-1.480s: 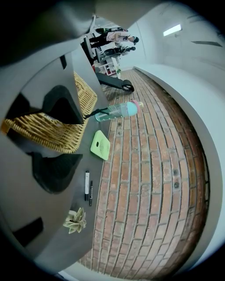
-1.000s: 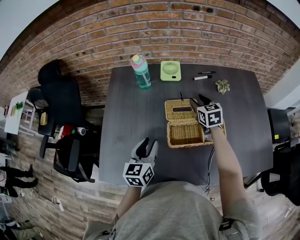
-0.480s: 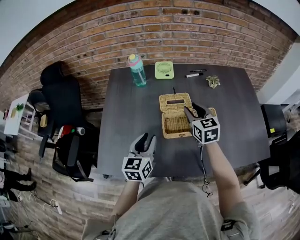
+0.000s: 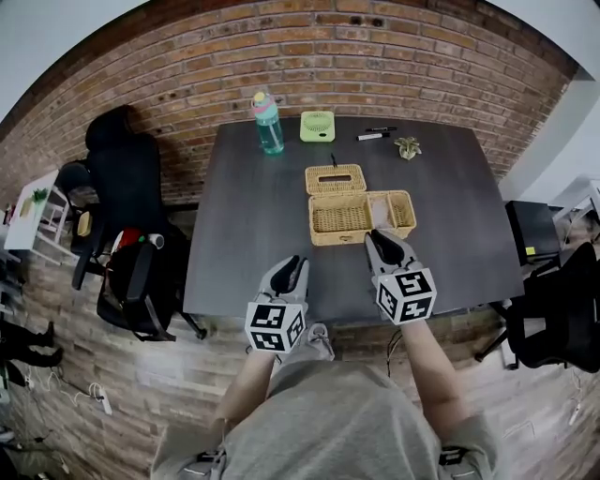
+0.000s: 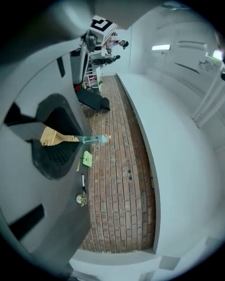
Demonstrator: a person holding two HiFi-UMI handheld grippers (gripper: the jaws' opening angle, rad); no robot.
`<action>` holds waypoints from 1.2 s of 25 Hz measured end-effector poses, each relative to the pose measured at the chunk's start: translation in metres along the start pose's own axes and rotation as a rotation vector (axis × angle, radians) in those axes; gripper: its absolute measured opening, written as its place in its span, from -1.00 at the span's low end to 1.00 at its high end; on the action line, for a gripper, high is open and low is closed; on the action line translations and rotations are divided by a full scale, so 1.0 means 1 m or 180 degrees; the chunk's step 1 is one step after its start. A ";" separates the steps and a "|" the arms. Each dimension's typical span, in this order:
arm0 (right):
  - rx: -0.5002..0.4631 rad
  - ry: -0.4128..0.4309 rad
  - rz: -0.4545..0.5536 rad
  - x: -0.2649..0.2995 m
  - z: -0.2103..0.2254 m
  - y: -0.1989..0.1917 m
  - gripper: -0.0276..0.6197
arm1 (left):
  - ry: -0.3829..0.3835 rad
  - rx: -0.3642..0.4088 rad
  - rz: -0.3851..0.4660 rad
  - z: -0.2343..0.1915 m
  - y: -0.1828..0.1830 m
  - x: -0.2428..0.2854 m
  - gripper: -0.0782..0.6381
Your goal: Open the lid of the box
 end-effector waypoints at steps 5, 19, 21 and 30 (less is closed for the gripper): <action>0.0064 -0.0010 0.0085 -0.049 -0.027 -0.011 -0.82 | -0.0043 0.0045 0.0027 0.026 -0.002 -0.029 -0.63; 0.0074 -0.0097 0.0286 -0.172 -0.097 -0.036 -0.91 | -0.0121 0.0141 0.0061 0.088 -0.024 -0.128 -0.68; 0.0052 -0.0111 0.0285 -0.185 -0.108 -0.041 -0.91 | -0.0139 0.0142 0.0061 0.093 -0.027 -0.142 -0.69; -0.0019 -0.0106 0.0301 -0.235 -0.154 -0.059 -0.91 | -0.0229 0.0111 0.0083 0.117 -0.044 -0.197 -0.69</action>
Point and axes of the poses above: the fingertips, and each gripper's own axes: x forward along the fingers, z to its right, y out of its top, the point moved 5 cm from there along -x, backward along the fingers, and after that the axes turned 7 degrees about y, right-handed, at the moved point
